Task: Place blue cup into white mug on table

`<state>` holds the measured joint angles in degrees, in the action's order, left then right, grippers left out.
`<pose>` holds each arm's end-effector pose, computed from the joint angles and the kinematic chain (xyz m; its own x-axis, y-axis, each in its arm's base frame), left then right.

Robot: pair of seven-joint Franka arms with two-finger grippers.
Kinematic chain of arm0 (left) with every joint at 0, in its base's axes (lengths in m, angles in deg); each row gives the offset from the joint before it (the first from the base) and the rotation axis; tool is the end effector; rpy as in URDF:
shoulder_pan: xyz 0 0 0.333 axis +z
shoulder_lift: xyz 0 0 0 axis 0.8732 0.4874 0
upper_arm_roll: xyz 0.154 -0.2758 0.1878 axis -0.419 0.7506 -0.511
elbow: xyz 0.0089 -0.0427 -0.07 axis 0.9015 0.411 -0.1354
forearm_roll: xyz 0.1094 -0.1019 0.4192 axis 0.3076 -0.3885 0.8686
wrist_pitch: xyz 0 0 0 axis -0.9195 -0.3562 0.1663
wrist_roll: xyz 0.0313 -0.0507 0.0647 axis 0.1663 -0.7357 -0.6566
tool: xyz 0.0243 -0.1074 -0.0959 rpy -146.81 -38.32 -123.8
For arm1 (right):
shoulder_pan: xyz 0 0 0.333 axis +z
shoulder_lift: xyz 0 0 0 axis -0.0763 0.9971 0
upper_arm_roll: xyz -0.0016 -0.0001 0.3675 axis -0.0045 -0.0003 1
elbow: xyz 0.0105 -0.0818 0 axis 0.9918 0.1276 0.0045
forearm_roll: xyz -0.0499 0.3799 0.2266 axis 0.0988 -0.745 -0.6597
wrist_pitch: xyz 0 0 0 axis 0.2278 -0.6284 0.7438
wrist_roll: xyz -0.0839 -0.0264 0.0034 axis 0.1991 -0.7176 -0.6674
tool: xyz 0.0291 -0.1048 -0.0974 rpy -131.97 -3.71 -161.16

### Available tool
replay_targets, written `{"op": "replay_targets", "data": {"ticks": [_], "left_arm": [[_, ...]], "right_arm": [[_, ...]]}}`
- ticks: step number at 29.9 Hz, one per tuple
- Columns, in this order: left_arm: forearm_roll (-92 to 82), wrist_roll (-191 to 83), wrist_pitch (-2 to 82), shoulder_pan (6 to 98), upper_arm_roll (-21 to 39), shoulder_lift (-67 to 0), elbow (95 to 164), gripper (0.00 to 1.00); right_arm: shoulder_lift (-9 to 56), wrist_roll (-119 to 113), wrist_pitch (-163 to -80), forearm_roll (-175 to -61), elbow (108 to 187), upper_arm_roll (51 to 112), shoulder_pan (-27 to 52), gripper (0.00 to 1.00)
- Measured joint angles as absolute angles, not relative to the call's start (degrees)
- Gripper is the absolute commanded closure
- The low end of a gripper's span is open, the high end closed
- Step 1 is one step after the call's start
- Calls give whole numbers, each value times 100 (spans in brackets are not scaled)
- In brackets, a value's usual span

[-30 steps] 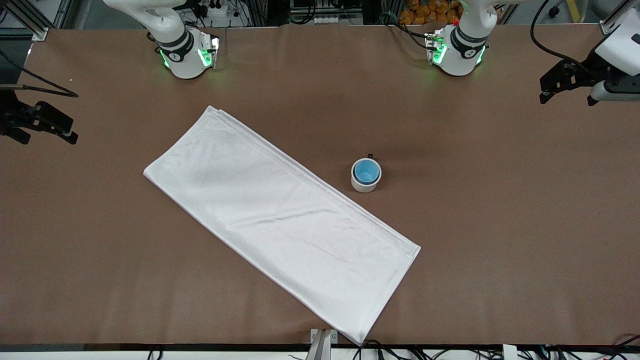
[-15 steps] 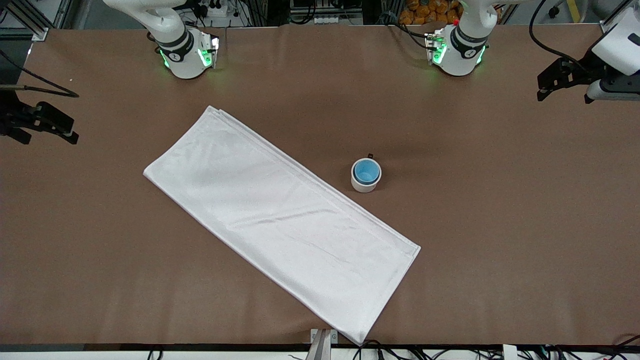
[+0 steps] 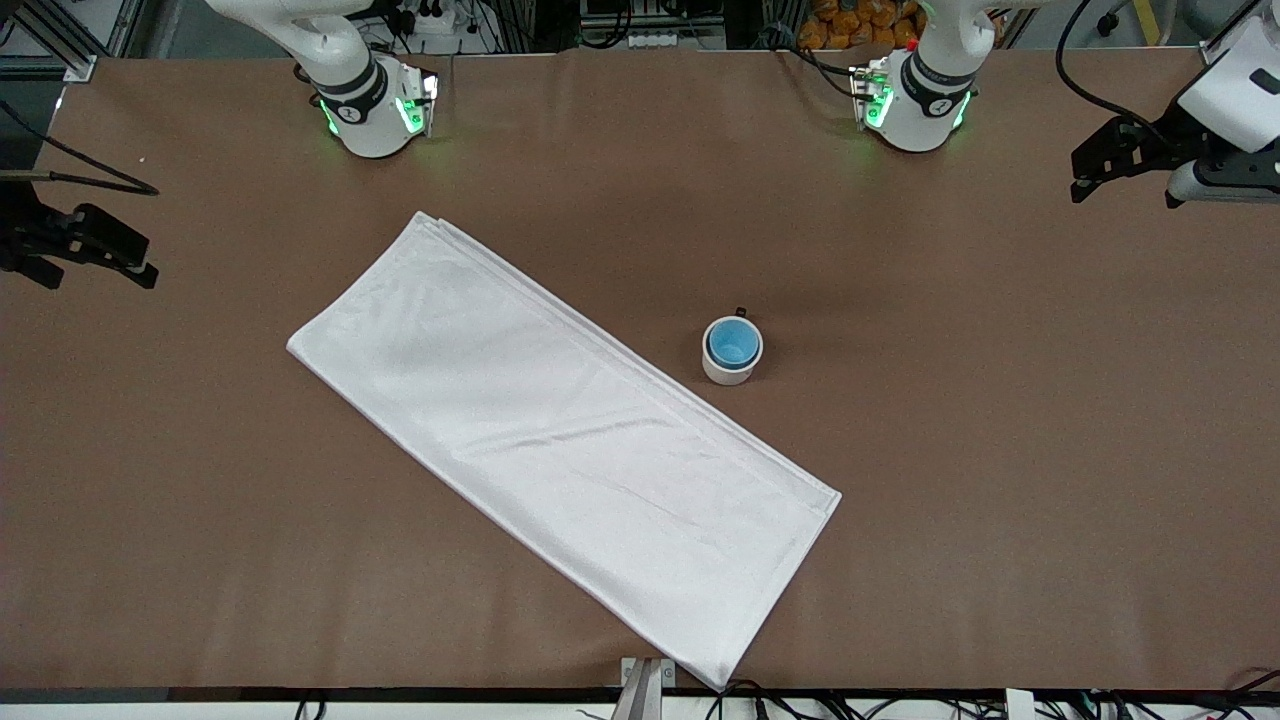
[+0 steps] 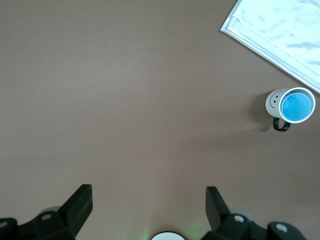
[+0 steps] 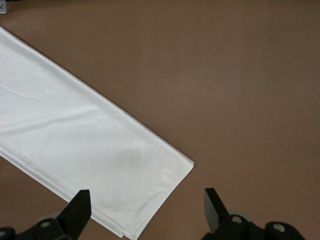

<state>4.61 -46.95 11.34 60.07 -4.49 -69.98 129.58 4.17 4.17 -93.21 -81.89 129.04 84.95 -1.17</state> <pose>0.5316 -0.0515 0.6544 0.9949 -0.0994 -0.0152 -0.0998 -0.9946 -0.0297 0.6297 0.0144 0.6788 0.9985 -0.0173 0.0519 -0.0169 -0.9998 -0.0074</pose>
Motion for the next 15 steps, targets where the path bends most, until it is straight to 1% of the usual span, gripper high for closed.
{"op": "replay_targets", "data": {"ticks": [15], "left_arm": [[461,-4695,1134,6004,-444,-6968,12927,0]], "right_arm": [[417,414,-9321,-8189,12931,8495,-117,0]]}}
